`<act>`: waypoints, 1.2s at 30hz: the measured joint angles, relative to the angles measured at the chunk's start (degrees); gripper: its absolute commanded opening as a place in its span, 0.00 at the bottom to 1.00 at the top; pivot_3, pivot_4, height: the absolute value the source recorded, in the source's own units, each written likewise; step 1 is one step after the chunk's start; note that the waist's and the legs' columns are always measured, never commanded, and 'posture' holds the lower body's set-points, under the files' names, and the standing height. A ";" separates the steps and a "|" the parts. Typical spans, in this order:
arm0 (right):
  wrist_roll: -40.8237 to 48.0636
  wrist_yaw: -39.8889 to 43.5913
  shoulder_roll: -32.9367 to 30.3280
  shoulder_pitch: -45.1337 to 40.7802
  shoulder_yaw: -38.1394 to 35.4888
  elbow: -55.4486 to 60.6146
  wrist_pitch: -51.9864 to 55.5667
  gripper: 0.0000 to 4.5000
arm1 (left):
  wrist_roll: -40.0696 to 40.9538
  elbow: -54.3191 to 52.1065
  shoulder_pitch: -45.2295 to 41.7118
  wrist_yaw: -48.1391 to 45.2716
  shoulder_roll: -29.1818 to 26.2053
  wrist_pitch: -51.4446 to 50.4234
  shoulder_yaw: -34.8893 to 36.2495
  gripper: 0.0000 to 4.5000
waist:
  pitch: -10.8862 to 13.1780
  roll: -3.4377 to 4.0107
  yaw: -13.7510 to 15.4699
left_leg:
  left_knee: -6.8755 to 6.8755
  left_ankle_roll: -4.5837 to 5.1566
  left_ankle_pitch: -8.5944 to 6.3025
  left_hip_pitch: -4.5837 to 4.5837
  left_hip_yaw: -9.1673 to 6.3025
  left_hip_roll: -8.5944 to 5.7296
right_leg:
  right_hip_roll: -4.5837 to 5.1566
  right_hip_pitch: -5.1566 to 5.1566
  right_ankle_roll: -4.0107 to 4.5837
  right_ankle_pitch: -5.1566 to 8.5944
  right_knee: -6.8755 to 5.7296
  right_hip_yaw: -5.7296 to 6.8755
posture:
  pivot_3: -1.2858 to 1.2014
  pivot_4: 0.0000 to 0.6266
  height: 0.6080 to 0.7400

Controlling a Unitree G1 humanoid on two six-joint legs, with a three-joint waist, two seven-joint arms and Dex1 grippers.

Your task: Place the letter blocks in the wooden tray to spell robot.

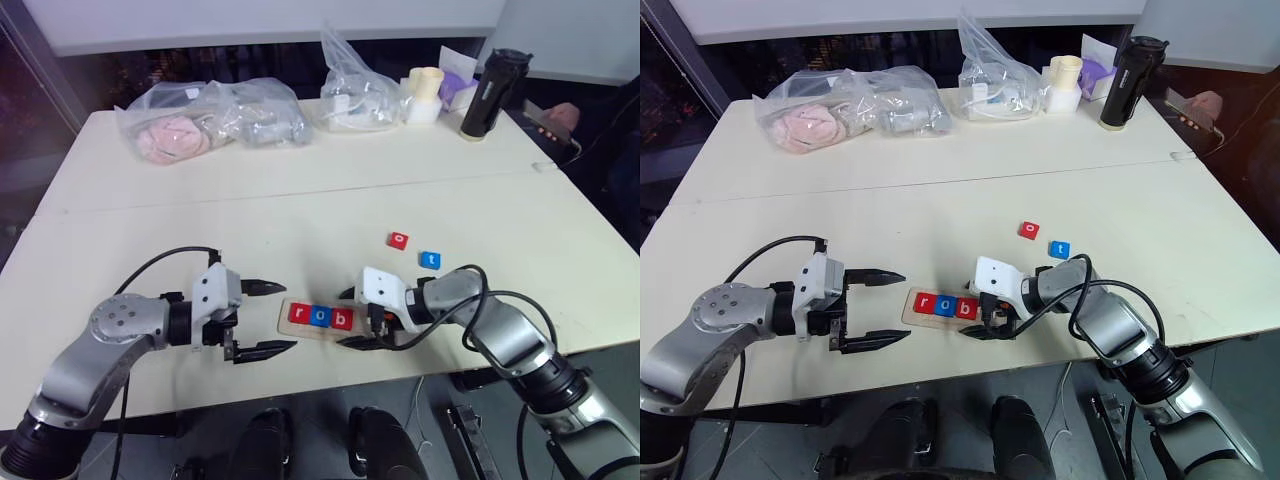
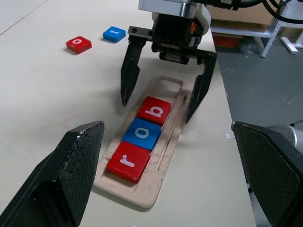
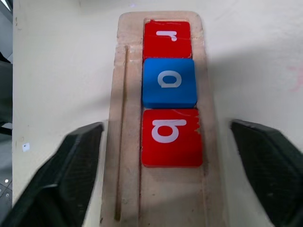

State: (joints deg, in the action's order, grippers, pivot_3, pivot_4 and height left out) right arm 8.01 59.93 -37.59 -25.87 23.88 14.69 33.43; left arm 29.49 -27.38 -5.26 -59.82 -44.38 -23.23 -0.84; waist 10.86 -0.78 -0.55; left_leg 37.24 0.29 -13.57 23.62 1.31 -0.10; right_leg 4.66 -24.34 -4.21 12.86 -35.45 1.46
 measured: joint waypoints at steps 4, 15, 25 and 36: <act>0.67 -0.55 -0.32 0.00 -1.53 0.92 1.28 0.98 | 0.00 -0.50 0.00 0.10 0.03 0.00 -0.01 1.00 | 0.00 0.00 0.05 | 0.00 0.00 0.00 0.00 0.00 0.00 | 0.01 0.00 0.00 0.00 0.00 0.00 | 0.52 0.24 1.00; 0.06 -13.76 -1.12 3.31 -14.09 4.65 7.88 0.98 | -0.06 -0.51 -0.16 0.06 1.12 0.04 -0.60 1.00 | -0.01 -0.01 0.11 | -0.02 -0.01 0.00 0.01 0.01 0.02 | 0.08 -0.02 0.05 -0.03 0.04 -0.01 | 0.52 0.24 1.00; -9.10 -46.47 22.24 -4.73 -23.07 -1.12 30.80 0.98 | -0.38 0.76 -2.33 -0.64 2.35 0.40 -2.06 1.00 | -0.02 0.01 -0.09 | -0.09 -0.02 0.01 0.23 0.00 0.05 | 0.01 -0.25 0.08 -0.06 0.00 0.00 | 0.52 0.24 1.00; -9.76 -62.66 36.48 -12.07 -33.78 -14.86 31.68 0.98 | -0.84 1.63 -2.62 -0.94 2.56 1.34 -2.70 1.00 | -0.02 0.04 -0.37 | -0.07 0.00 0.03 0.29 0.02 -0.01 | -0.10 -0.29 0.05 -0.07 -0.06 0.02 | 0.52 0.24 1.00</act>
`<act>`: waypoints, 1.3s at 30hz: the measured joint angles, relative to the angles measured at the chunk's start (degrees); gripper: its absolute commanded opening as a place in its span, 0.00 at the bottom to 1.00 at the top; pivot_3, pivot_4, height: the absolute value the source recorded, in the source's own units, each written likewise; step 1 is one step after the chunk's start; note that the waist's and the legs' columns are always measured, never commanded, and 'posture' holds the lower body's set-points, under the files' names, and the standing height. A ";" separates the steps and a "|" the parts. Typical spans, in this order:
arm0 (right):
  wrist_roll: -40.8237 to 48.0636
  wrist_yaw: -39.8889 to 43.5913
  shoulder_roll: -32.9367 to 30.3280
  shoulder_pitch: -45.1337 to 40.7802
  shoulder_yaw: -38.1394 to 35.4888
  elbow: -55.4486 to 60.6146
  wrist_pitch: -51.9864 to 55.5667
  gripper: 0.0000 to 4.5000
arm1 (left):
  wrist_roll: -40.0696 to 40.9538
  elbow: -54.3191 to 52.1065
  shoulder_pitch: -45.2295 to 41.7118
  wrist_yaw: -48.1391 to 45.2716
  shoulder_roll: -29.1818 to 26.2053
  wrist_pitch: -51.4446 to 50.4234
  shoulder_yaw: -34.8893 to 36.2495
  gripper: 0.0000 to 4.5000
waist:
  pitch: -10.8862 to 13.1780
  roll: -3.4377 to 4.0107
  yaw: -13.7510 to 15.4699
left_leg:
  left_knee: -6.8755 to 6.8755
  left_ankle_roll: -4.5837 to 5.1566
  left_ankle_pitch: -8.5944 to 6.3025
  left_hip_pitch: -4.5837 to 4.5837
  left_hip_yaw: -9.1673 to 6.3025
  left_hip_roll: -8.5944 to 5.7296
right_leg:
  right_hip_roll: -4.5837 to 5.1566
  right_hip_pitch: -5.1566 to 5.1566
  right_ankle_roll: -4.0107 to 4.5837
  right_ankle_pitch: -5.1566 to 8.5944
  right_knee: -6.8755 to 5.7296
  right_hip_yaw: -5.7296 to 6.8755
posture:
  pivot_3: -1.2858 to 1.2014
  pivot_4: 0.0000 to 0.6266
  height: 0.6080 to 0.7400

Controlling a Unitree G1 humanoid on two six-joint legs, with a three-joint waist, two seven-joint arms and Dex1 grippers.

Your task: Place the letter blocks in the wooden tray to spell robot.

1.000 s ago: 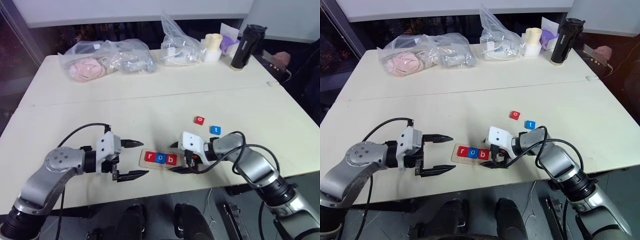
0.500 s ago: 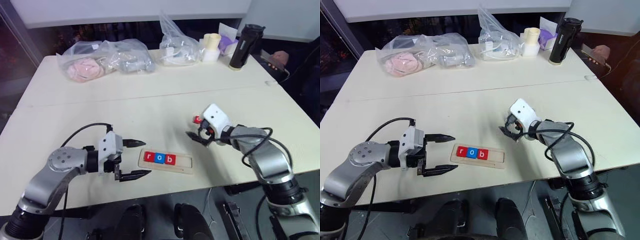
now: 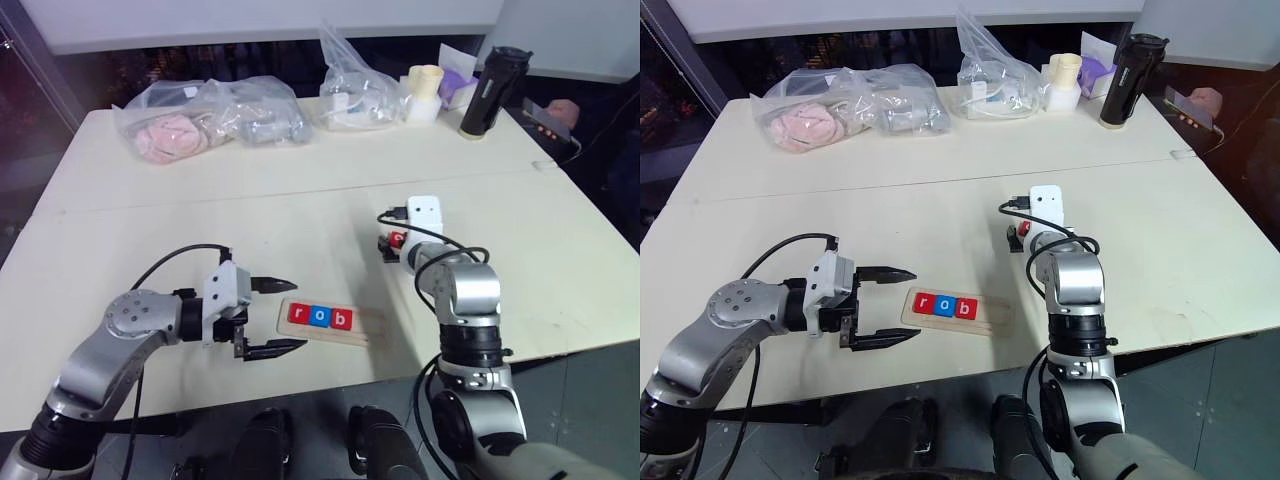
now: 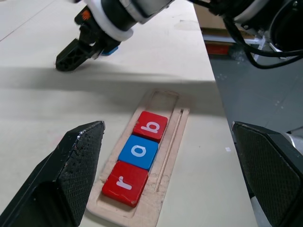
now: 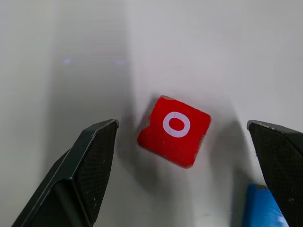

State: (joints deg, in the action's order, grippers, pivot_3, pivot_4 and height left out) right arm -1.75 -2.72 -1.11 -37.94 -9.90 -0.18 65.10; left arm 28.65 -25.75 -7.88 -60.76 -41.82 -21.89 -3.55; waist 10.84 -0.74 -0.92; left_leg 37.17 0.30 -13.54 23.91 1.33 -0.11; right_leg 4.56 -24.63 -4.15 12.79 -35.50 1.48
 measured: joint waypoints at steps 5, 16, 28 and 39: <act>0.31 -2.30 2.06 -1.74 -0.76 -2.95 -1.30 0.93 | -0.02 -0.02 0.29 0.58 0.16 0.00 -0.06 1.00 | -0.01 0.00 -0.25 | 0.01 0.00 0.00 -0.13 0.00 0.02 | -0.03 0.07 0.00 0.00 -0.06 -0.01 | 0.52 0.24 1.00; 0.92 -2.45 1.65 -1.41 0.46 -1.68 0.44 0.26 | -0.04 -0.21 0.87 1.29 0.42 0.03 -0.11 1.00 | -0.02 0.01 -0.22 | 0.00 0.00 0.00 -0.19 0.00 0.04 | -0.04 0.09 0.01 0.01 -0.09 -0.01 | 0.52 0.24 1.00; 12.12 15.27 -20.53 15.21 3.87 39.15 26.36 0.26 | -0.52 0.60 0.38 -0.18 1.04 1.27 -0.25 1.00 | 0.02 0.06 0.22 | -0.03 0.01 -0.01 0.25 -0.08 0.05 | -0.01 -0.18 -0.04 0.05 0.10 0.10 | 0.52 0.24 1.00; 18.53 12.41 -17.68 30.46 -2.41 49.08 26.99 0.26 | -0.82 3.44 -1.51 -3.18 1.35 2.60 -1.46 1.00 | 0.01 0.06 0.23 | 0.01 -0.01 -0.02 0.29 -0.06 0.06 | 0.09 -0.19 -0.02 0.04 0.19 0.11 | 0.52 0.24 1.00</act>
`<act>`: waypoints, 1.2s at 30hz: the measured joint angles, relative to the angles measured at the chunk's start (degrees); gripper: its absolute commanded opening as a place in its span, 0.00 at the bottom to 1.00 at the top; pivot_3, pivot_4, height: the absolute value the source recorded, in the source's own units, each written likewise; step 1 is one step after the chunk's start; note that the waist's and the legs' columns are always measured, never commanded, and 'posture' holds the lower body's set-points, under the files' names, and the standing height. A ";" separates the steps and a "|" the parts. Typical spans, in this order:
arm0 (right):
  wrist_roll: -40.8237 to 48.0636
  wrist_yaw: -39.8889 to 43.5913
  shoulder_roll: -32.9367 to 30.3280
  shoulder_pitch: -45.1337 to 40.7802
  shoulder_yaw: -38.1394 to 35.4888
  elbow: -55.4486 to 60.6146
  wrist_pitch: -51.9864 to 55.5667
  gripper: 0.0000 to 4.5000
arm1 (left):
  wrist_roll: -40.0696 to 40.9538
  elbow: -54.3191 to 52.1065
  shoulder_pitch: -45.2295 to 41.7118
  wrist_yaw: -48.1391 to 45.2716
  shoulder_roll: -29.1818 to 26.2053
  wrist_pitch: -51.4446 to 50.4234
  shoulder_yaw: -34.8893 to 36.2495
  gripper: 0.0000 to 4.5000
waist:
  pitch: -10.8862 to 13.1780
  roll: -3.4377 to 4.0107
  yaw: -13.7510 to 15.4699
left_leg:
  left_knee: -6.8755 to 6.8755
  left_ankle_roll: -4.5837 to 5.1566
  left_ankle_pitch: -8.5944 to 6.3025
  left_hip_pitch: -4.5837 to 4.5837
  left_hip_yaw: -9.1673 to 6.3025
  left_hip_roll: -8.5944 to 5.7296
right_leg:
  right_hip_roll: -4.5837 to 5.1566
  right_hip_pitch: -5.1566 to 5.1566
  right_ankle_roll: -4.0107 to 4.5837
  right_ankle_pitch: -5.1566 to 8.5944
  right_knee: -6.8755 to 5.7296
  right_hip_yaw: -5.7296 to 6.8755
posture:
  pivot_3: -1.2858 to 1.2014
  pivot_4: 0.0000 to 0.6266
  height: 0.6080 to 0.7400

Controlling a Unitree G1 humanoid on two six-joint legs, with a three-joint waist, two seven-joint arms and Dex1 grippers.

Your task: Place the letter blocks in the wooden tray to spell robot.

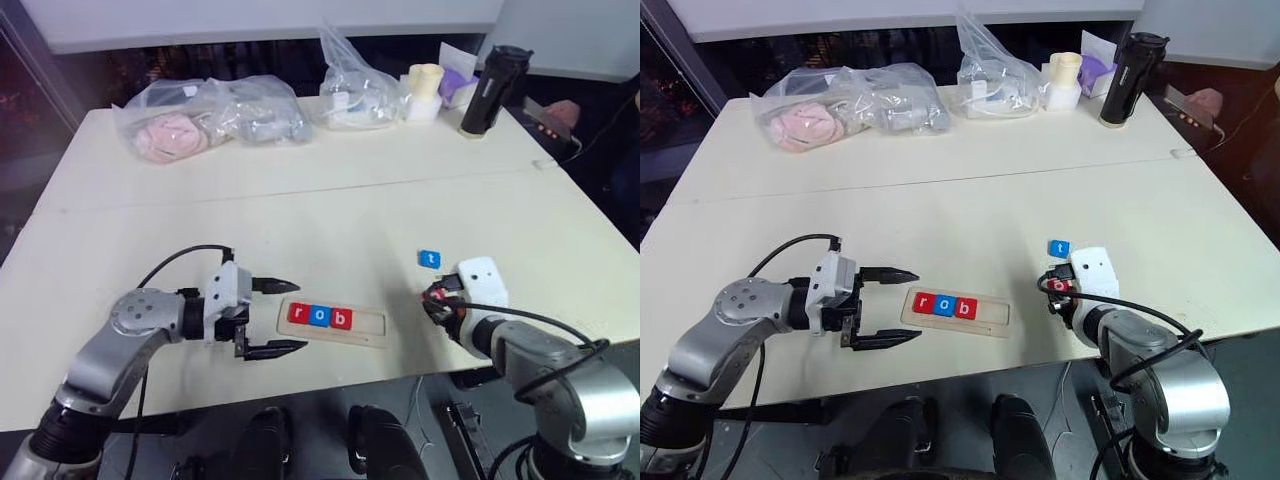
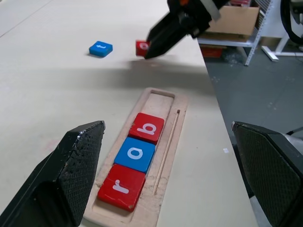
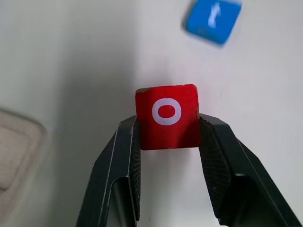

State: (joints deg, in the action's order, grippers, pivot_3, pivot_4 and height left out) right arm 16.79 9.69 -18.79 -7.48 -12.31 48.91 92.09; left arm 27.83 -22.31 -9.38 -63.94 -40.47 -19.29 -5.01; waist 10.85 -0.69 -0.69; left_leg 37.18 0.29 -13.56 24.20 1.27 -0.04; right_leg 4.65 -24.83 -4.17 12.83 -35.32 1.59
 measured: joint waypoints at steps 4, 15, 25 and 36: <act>1.74 -1.96 0.76 1.65 -0.37 0.08 -0.01 0.37 | -0.32 0.97 -0.46 -0.40 0.04 0.13 -0.50 1.00 | 0.00 0.00 0.01 | -0.01 0.00 0.00 0.13 0.00 -0.01 | -0.03 -0.11 0.00 -0.01 0.01 0.00 | 0.52 0.24 1.00; 12.18 18.23 -34.65 -3.62 2.54 -1.04 -8.20 0.99 | -0.82 0.98 -0.46 -0.60 0.11 0.19 -0.57 1.00 | 0.03 -0.05 0.07 | 0.04 0.01 0.00 0.12 -0.04 -0.02 | -0.02 -0.03 -0.23 0.14 0.14 0.11 | 0.52 0.24 1.00; -1.44 51.66 -49.73 1.65 12.37 -28.00 -67.70 0.99 | -1.00 1.04 -1.50 -0.20 0.67 0.10 -0.69 1.00 | 0.07 -0.11 0.12 | 0.30 0.09 -0.05 0.11 0.10 -0.06 | 0.00 0.13 -0.34 0.17 0.17 0.05 | 0.52 0.24 1.00; -9.97 61.78 -43.04 -10.78 22.31 -48.76 -85.79 0.99 | -0.44 0.82 -1.40 -1.42 -0.26 0.20 0.28 1.00 | 0.08 -0.08 0.28 | 0.30 0.08 -0.04 -0.05 0.07 0.01 | -0.08 0.15 -0.08 -0.04 -0.04 0.05 | 0.52 0.24 1.00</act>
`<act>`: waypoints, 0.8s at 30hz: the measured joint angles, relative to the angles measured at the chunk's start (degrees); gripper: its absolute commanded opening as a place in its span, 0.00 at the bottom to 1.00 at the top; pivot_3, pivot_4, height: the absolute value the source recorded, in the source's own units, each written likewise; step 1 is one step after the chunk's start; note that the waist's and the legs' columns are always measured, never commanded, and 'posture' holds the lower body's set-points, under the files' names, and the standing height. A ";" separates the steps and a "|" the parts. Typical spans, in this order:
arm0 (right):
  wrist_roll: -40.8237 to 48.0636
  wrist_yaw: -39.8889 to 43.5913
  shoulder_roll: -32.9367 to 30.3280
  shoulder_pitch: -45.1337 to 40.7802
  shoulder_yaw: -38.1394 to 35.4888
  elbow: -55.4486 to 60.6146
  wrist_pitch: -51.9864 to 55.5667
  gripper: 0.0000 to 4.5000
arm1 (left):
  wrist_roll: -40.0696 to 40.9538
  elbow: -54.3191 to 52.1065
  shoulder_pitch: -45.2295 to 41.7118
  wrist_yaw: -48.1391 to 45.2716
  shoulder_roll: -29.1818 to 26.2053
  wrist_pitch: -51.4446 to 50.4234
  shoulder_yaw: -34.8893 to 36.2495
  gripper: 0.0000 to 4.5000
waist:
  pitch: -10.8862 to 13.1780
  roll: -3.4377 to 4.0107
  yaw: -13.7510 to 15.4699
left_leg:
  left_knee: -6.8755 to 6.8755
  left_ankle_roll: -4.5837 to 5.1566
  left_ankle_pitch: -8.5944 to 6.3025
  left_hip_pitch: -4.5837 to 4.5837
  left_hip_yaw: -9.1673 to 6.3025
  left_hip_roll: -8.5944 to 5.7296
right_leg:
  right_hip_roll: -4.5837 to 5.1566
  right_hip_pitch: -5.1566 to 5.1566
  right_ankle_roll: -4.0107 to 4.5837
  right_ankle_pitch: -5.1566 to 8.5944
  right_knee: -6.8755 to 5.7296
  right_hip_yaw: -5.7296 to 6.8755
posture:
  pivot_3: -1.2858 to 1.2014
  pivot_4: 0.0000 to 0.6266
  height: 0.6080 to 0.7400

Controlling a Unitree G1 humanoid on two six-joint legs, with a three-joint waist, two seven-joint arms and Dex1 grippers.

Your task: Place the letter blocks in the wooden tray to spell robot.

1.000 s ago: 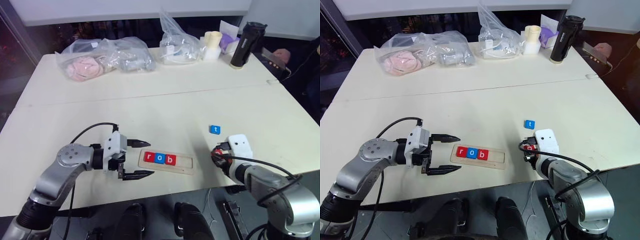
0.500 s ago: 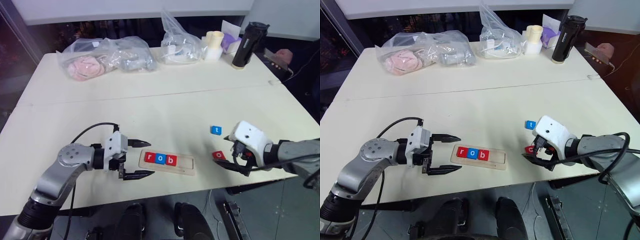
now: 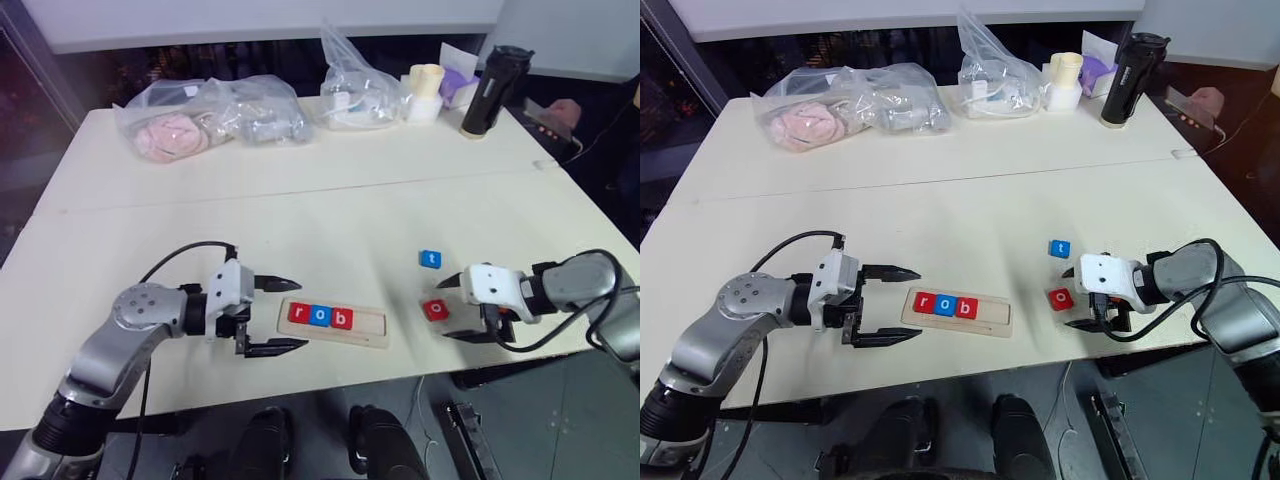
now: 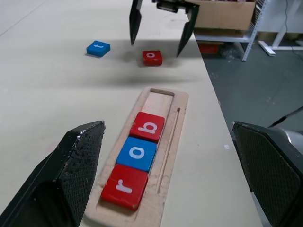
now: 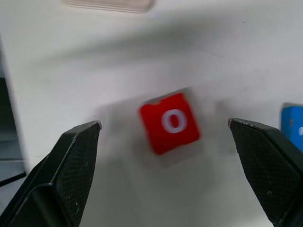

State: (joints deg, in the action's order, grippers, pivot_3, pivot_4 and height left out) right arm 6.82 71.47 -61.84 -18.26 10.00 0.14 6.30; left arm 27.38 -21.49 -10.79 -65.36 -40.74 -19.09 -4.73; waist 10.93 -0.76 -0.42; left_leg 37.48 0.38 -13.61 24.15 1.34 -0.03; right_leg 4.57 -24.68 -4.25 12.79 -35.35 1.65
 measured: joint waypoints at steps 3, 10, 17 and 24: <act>-2.01 0.98 1.54 -1.24 1.00 -4.34 -3.12 0.99 | 0.27 0.04 -0.07 -0.10 -0.01 0.01 0.31 1.00 | 0.00 -0.01 0.17 | 0.01 0.00 0.00 0.00 0.03 -0.05 | 0.07 0.04 0.00 0.00 0.04 -0.01 | 0.52 0.24 1.00; -2.63 3.18 4.28 -3.84 1.32 -8.60 -5.05 0.99 | 0.89 -0.02 -0.16 -0.08 -0.01 -0.05 1.46 1.00 | -0.01 -0.02 -0.19 | 0.05 0.00 0.00 -0.29 0.02 -0.02 | 0.05 0.26 0.00 -0.01 -0.05 -0.02 | 0.52 0.24 1.00; -3.14 4.50 6.03 -4.68 1.33 -9.42 -5.00 0.69 | 0.89 -0.02 -0.12 0.02 -0.01 0.68 1.67 1.00 | -0.01 -0.02 -0.22 | 0.05 0.00 0.00 -0.46 0.04 0.00 | 0.04 0.36 0.02 -0.02 -0.15 -0.06 | 0.52 0.24 1.00; -2.93 5.00 7.03 -4.63 1.33 -6.93 -2.57 0.25 | 0.82 -0.02 0.44 0.33 0.00 1.15 1.68 1.00 | -0.01 -0.01 -0.14 | 0.04 0.00 0.00 -0.46 0.06 0.00 | 0.07 0.35 0.02 -0.02 -0.16 -0.10 | 0.52 0.24 1.00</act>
State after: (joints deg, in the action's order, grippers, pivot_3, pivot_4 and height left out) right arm 3.89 76.46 -54.81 -22.89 11.33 -6.79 3.73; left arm 28.20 -21.51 -10.35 -65.03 -40.74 -17.94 -3.05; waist 10.93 -0.77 -0.55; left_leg 37.52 0.37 -13.60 23.68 1.40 -0.03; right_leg 4.64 -24.33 -4.23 12.77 -35.51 1.54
